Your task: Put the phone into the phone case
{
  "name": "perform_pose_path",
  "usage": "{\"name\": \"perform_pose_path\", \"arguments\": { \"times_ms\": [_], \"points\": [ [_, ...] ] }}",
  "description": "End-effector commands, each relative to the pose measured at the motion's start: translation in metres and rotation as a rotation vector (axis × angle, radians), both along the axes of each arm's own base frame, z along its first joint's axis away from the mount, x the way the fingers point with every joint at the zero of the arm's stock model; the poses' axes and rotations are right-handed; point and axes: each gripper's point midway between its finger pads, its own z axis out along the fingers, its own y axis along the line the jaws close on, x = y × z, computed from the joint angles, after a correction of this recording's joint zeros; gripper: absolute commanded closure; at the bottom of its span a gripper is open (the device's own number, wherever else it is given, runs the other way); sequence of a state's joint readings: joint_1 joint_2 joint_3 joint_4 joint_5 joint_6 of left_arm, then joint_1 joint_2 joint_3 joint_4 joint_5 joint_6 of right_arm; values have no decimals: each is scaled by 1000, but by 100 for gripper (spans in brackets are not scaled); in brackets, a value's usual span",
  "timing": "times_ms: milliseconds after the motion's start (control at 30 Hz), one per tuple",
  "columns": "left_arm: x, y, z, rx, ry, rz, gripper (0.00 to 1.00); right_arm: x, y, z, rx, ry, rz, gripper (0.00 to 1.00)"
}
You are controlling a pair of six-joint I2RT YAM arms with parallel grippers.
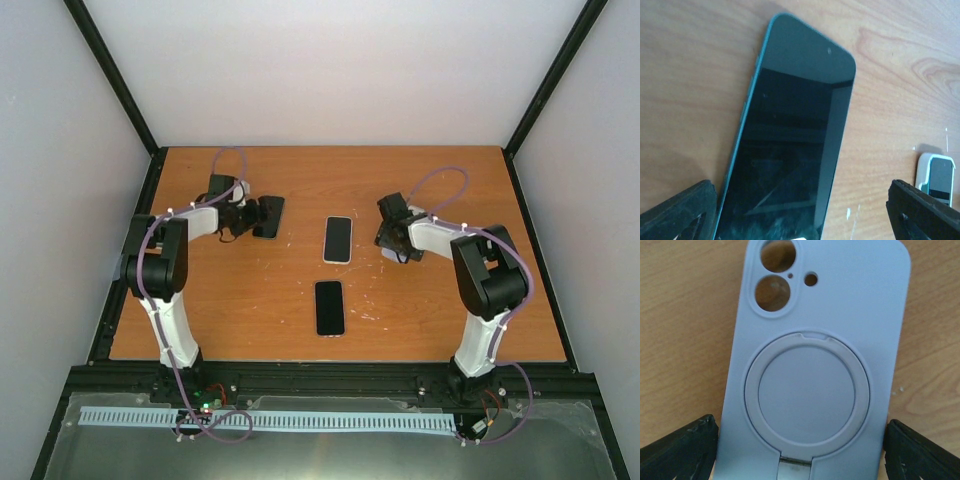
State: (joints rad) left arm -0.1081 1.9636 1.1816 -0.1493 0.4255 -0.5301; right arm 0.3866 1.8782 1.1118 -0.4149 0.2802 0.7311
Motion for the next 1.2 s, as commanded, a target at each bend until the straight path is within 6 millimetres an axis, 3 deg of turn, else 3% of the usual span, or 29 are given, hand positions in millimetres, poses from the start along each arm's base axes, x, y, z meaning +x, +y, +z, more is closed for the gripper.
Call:
{"name": "perform_pose_path", "arguments": {
  "times_ms": [0,133,367,600,800,967,1167],
  "points": [
    [-46,-12,-26,-7,156,2,7,-29,-8,-11,9,65,13,16],
    [-55,-12,-22,29,150,15,8,-43,-4,-10,55,63,47,22],
    [-47,-9,-17,209,103,21,1,-74,16,3,229,16,149,33],
    [-27,2,-33,400,146,43,1,-123,76,38,615,-56,400,37],
    [-9,2,-38,431,138,41,1,-170,100,67,871,-105,496,38],
    [-3,0,-46,434,148,35,3,-188,113,88,933,-132,556,38],
    [1,1,-54,450,158,25,4,-205,143,116,1055,-141,645,37]
  ]
}}
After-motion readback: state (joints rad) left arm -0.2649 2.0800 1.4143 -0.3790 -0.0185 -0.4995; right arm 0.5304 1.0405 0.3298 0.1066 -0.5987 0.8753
